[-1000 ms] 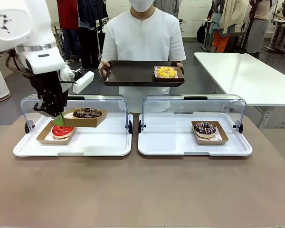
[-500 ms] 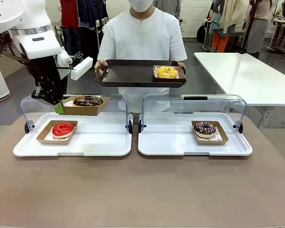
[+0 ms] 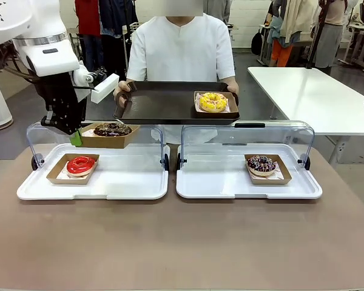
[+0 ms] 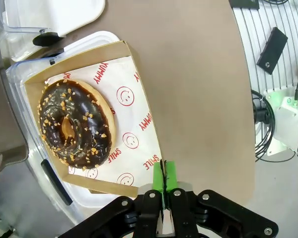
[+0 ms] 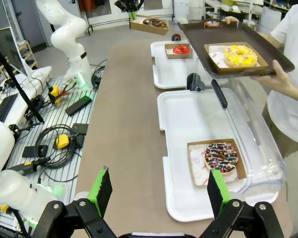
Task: Provide the desired donut to the person.
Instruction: Place the picked Paper togo box onto the Handle tray extended by the person.
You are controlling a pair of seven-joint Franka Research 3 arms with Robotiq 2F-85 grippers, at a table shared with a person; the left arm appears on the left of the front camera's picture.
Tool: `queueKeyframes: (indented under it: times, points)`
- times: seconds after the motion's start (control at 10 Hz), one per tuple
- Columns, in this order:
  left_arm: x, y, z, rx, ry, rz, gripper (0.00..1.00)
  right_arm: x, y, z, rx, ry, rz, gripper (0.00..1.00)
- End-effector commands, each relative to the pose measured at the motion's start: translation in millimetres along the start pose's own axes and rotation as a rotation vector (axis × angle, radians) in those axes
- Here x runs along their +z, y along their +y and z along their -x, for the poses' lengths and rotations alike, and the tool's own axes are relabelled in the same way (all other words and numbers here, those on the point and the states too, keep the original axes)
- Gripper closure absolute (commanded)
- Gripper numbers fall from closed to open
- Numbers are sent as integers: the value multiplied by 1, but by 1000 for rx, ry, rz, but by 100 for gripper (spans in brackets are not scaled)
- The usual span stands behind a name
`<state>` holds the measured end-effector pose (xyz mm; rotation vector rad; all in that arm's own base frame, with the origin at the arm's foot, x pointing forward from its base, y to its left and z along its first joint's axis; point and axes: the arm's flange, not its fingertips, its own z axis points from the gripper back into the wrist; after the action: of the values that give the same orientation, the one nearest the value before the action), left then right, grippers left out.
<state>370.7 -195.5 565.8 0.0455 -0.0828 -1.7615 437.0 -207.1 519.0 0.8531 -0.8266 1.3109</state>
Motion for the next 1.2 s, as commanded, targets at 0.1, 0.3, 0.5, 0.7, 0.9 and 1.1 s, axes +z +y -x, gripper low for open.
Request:
queueKeyframes:
  times: [0.1,0.3,0.5,0.7,0.9,1.1]
  points:
    - [1,-4,0,3,-4,-3,100,0,0,0,1,-2,0,0]
    - [1,-4,0,3,-4,-3,100,0,0,0,1,-2,0,0]
    - [1,-4,0,3,-4,-3,100,0,0,0,1,-2,0,0]
    - [1,-4,0,3,-4,-3,100,0,0,0,1,-2,0,0]
    - [1,-4,0,3,-4,-3,100,0,0,0,1,-2,0,0]
    - [0,0,0,-1,0,0,99,0,0,0,1,-2,0,0]
